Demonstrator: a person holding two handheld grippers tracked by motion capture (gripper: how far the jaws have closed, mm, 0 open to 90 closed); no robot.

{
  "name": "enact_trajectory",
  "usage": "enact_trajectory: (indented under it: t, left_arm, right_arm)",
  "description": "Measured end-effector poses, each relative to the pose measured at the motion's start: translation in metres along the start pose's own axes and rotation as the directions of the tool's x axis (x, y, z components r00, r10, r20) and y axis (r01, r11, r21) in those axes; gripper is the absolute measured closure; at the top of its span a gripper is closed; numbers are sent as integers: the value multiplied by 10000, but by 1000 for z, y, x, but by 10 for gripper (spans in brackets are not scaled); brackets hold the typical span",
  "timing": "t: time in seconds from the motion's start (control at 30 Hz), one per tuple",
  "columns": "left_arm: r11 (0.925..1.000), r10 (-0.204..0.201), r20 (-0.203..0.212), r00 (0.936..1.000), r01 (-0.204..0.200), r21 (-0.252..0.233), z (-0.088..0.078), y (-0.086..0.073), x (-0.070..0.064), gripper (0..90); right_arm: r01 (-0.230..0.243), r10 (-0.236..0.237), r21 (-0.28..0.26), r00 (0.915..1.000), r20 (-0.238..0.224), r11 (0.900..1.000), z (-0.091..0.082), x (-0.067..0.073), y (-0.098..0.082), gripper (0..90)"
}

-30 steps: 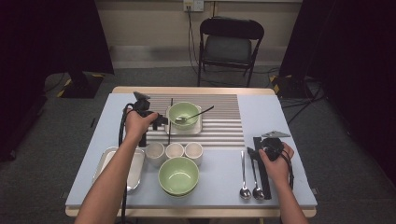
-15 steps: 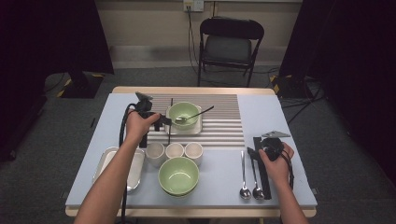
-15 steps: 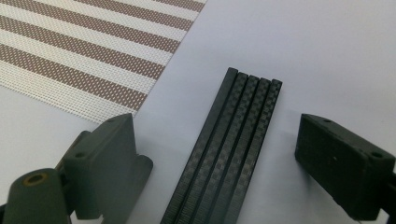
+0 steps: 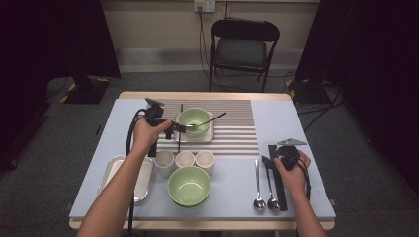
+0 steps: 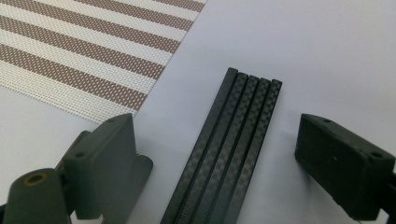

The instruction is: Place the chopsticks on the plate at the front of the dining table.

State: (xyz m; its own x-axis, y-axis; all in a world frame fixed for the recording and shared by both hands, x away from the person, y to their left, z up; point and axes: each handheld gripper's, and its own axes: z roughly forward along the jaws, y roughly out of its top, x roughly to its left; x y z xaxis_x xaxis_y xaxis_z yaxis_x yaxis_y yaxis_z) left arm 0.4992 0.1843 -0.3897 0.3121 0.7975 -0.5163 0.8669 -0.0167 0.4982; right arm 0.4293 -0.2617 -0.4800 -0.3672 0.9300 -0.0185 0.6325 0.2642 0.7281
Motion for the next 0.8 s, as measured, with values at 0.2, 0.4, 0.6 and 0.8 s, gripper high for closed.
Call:
enact_trajectory:
  t: [0.2,0.4,0.6,0.8]
  left_arm:
    - [9995,298,86,9995,-298,-94,1,-1,-4,329]
    - [9983,586,-2,9983,-586,-61,3,-3,-6,279]
    - [9971,754,2,9972,-754,70,3,-3,-7,277]
    - [9959,905,0,9959,-905,73,2,-4,-10,266]
  right_arm:
    - [-12,12,19,10000,3,10000,0,0,0,113]
    - [-13,13,13,10000,-1,10000,0,0,0,113]
    - [-22,22,19,10000,-5,10000,0,0,0,112]
    - [13,-13,9,10000,-28,10000,0,0,0,112]
